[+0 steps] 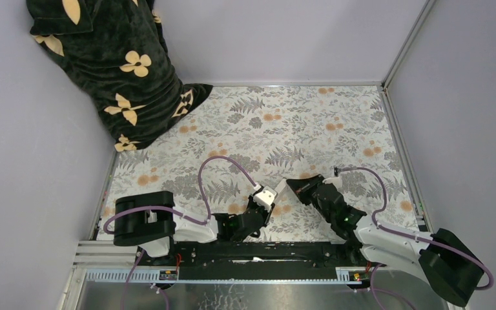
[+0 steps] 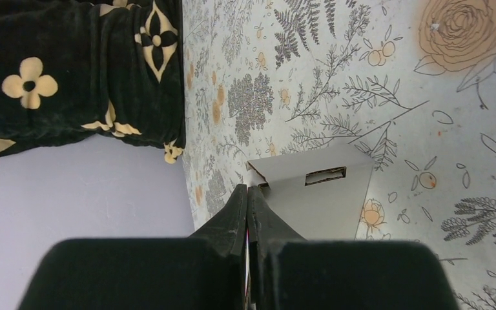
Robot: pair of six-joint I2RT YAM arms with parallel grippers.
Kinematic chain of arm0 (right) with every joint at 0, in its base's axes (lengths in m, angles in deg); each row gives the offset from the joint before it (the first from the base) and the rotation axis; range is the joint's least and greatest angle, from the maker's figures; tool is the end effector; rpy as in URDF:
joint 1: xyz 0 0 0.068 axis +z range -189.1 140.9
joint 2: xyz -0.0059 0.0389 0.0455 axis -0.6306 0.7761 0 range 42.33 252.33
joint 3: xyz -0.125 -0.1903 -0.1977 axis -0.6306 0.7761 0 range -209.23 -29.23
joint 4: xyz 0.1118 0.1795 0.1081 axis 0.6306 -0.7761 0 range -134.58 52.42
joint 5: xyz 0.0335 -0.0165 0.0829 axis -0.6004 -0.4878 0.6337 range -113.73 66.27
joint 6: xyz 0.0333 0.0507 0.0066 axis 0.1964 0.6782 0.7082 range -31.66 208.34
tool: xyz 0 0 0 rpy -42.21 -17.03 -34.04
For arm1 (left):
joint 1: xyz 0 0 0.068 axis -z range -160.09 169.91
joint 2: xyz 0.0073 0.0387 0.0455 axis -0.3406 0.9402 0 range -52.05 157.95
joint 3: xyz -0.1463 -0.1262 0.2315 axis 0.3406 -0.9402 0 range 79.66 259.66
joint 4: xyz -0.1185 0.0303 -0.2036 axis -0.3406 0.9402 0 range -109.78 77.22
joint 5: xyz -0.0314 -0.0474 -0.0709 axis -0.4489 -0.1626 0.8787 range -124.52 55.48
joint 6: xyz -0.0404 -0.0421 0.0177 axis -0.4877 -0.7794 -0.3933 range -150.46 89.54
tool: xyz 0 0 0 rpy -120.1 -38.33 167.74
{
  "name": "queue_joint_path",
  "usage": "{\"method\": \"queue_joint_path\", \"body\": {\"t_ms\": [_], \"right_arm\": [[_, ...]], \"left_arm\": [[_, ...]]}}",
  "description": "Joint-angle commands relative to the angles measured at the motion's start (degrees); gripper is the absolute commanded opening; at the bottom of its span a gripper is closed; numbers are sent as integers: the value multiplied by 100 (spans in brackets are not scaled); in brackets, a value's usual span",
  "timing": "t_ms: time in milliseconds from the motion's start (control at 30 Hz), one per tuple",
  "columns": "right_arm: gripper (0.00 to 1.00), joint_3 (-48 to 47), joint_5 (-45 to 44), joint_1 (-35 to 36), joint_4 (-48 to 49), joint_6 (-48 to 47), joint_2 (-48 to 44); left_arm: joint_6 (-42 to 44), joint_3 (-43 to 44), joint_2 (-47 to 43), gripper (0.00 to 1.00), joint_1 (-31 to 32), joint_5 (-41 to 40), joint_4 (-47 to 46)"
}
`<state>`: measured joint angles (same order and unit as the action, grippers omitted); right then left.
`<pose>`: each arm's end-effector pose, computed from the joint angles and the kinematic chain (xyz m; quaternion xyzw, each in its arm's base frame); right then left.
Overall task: Fold the paper box
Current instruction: Close the paper box at the center of the board.
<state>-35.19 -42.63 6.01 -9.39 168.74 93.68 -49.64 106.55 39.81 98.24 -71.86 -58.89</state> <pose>0.1130 0.0923 0.1941 0.3336 0.7271 0.4599 0.3855 0.0829 -0.2646 0.1856 0.2484 0.7821 -0.1994 0.5357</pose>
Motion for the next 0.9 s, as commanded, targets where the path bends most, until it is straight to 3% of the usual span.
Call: {"method": "queue_joint_path", "body": {"t_ms": [0, 167, 367, 467, 600, 867], "right_arm": [[0, 55, 30, -48, -859, -221, 633], [0, 113, 227, -66, -502, -224, 779], [0, -492, -72, -213, -794, -1287, -639], [0, -800, 177, -517, -792, -1681, -924], [0, -1009, 994, -992, -164, -1798, -453], [0, -1389, 2164, -1045, 664, -1765, 628]], "left_arm": [[-77, -159, 210, 7, -15, -63, 951], [-77, -171, 193, 7, -1, -80, 952], [-60, -183, 194, 7, -6, -89, 916], [-38, -174, 217, 7, -1, -97, 907], [-25, -166, 211, 7, -1, -93, 910], [-37, -185, 206, 7, -1, -109, 890]]}}
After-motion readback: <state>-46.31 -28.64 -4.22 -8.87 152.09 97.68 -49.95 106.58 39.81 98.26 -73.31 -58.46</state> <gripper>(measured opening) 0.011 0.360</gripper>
